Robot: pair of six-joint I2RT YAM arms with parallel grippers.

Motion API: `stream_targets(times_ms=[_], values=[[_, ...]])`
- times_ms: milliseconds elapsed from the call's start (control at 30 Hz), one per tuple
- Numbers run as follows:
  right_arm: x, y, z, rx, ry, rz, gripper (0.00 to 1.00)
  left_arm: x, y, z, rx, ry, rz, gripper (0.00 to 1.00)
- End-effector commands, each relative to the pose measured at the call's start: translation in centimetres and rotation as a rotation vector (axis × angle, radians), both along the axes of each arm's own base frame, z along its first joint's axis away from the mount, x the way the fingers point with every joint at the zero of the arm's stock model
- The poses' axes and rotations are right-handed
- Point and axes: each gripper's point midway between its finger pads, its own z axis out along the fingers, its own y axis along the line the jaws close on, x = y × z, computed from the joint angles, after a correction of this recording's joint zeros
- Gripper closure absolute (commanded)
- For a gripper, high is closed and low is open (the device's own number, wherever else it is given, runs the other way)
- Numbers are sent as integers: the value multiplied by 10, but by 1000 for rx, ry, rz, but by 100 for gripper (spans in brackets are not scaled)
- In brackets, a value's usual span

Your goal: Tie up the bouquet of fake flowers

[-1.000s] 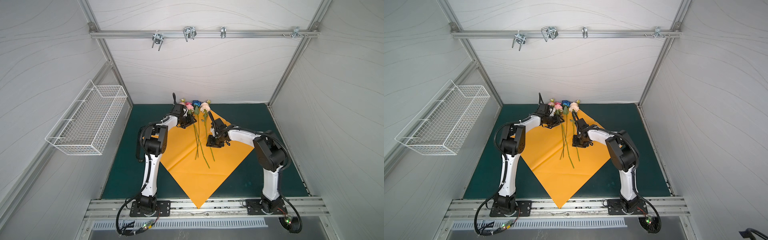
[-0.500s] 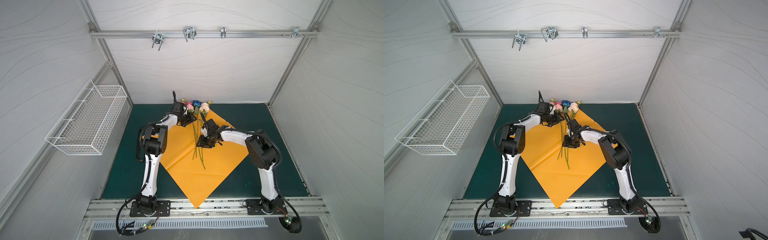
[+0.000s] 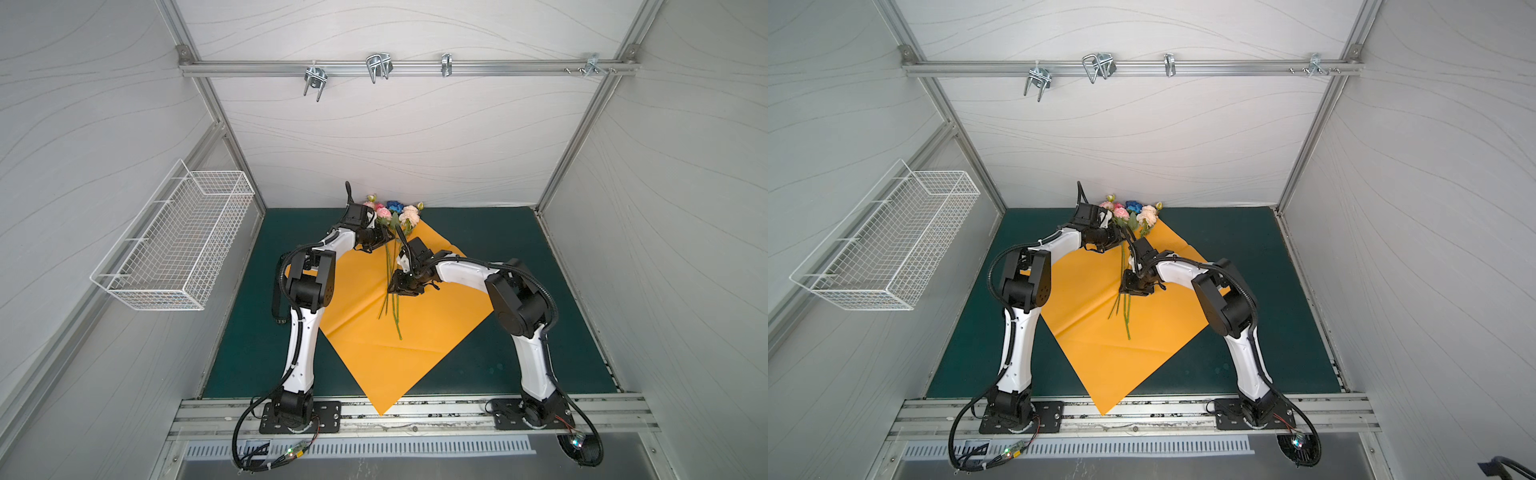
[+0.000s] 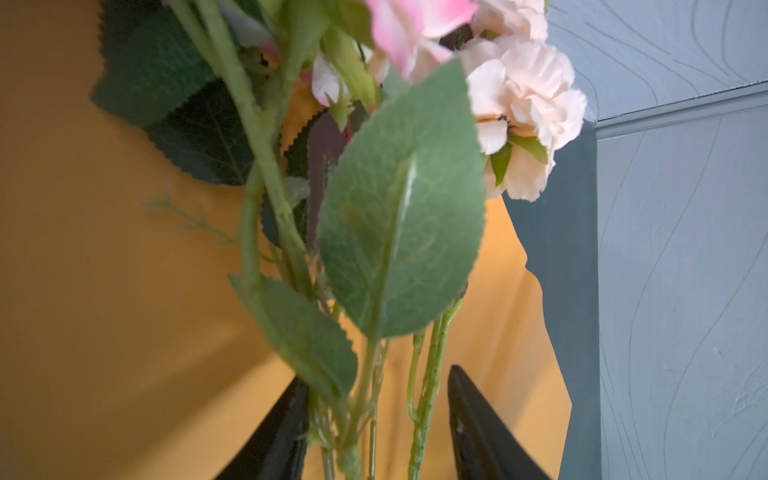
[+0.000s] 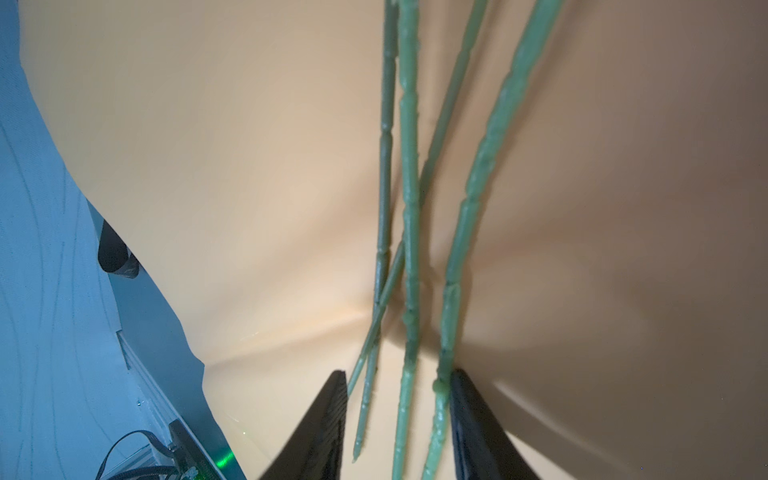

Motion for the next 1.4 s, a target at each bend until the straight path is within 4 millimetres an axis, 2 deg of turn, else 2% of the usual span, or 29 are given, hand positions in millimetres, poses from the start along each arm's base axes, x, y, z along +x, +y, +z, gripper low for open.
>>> stream_targets(times_ms=[0, 67, 100, 200, 433, 567, 833, 933, 1033, 1200, 1367], values=[[-6, 11, 7, 30, 8, 17, 57, 7, -3, 14, -14, -37, 5, 44], [-7, 12, 1, 26, 21, 15, 57, 8, 2, 22, 9, -52, 27, 40], [-7, 12, -1, 27, 26, 15, 58, 1, 7, 16, 32, -32, 36, 38], [-8, 13, -4, 26, 35, 13, 58, -5, 21, 26, 103, -41, 70, 26], [-10, 19, 0, 33, 23, 34, 58, -34, 55, 54, 209, -53, 171, 22], [-11, 19, 2, 37, 23, 34, 59, -74, 78, 62, 265, -17, 249, 23], [-14, 30, 4, 44, 26, 52, 60, -196, 123, 72, 245, 0, 451, 21], [-17, 40, 6, 47, 19, 69, 60, -233, 133, 75, 250, 5, 467, 20], [-19, 49, 4, 46, 16, 84, 60, -268, 140, 67, 242, 36, 483, 20], [-24, 49, -2, 34, 33, 83, 60, -314, 146, 43, 220, 117, 501, 19], [-31, 37, 11, 24, 6, 85, 60, -338, 145, 34, 194, 154, 489, 18]])
